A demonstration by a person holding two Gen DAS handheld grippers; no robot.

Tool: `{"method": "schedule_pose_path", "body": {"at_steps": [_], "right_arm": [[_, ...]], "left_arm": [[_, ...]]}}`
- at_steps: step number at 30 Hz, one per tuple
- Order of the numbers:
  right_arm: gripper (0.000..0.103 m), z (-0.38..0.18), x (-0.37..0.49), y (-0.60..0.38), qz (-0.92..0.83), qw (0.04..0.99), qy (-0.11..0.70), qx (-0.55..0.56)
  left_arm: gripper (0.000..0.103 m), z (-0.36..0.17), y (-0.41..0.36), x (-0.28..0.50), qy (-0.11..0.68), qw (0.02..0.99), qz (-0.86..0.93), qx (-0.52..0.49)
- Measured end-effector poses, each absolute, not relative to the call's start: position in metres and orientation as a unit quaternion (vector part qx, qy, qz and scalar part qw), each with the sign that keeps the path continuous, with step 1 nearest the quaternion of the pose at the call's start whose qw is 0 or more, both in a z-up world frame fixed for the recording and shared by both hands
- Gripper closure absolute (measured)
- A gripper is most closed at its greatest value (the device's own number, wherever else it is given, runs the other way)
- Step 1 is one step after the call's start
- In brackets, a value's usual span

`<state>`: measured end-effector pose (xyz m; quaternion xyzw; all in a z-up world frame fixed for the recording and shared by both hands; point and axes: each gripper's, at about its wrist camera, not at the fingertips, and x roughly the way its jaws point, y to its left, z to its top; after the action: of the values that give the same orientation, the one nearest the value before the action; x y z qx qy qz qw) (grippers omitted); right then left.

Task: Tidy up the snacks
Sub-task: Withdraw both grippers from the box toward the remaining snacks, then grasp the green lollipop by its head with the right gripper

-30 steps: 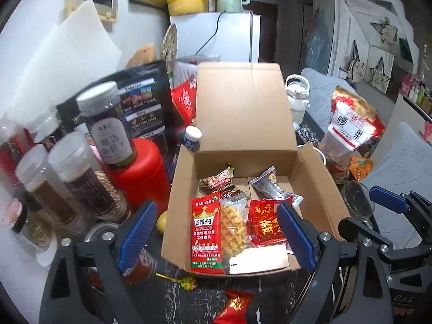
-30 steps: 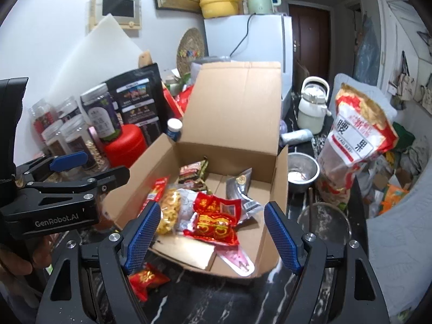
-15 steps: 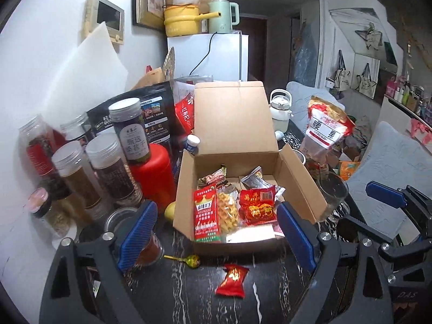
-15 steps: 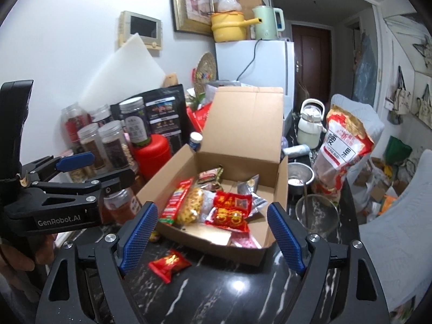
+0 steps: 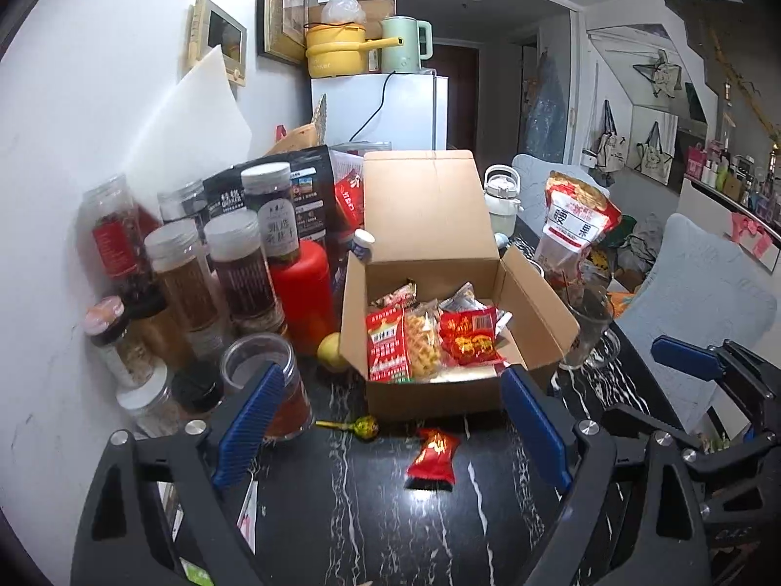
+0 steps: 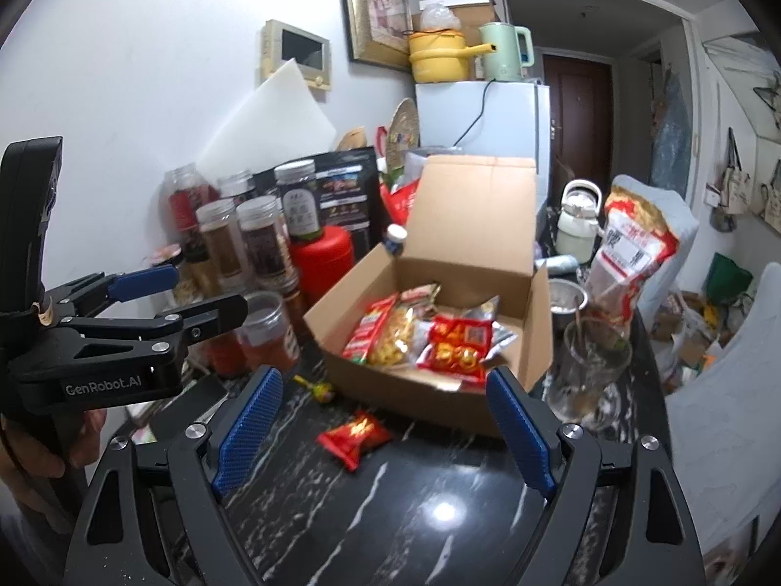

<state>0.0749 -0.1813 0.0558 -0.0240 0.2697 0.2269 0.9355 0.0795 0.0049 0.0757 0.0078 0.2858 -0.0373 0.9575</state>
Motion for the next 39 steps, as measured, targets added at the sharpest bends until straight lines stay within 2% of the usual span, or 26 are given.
{"method": "schedule_pose_path", "body": {"at_steps": [11,22,27,34,39], "right_arm": [[0.016,0.024,0.068,-0.163,0.243,0.926,0.289,-0.02],[0.017,-0.015,0.095,-0.121,0.275,0.907,0.319,-0.016],[0.02,-0.033,0.116,-0.098,0.271,0.903,0.333,-0.02],[0.034,-0.063,0.161,-0.08,0.263,0.889,0.374,-0.008],[0.036,-0.079,0.184,-0.069,0.25,0.887,0.389,-0.01]], "left_arm": [[0.012,0.043,0.029,0.066,0.314,0.949,-0.038,-0.003],[0.012,0.013,0.069,0.072,0.343,0.939,-0.015,-0.018],[0.012,-0.002,0.089,0.085,0.356,0.934,0.002,-0.018],[0.012,-0.023,0.111,0.111,0.371,0.928,0.003,-0.028],[0.012,-0.036,0.12,0.133,0.379,0.925,-0.016,-0.035]]}}
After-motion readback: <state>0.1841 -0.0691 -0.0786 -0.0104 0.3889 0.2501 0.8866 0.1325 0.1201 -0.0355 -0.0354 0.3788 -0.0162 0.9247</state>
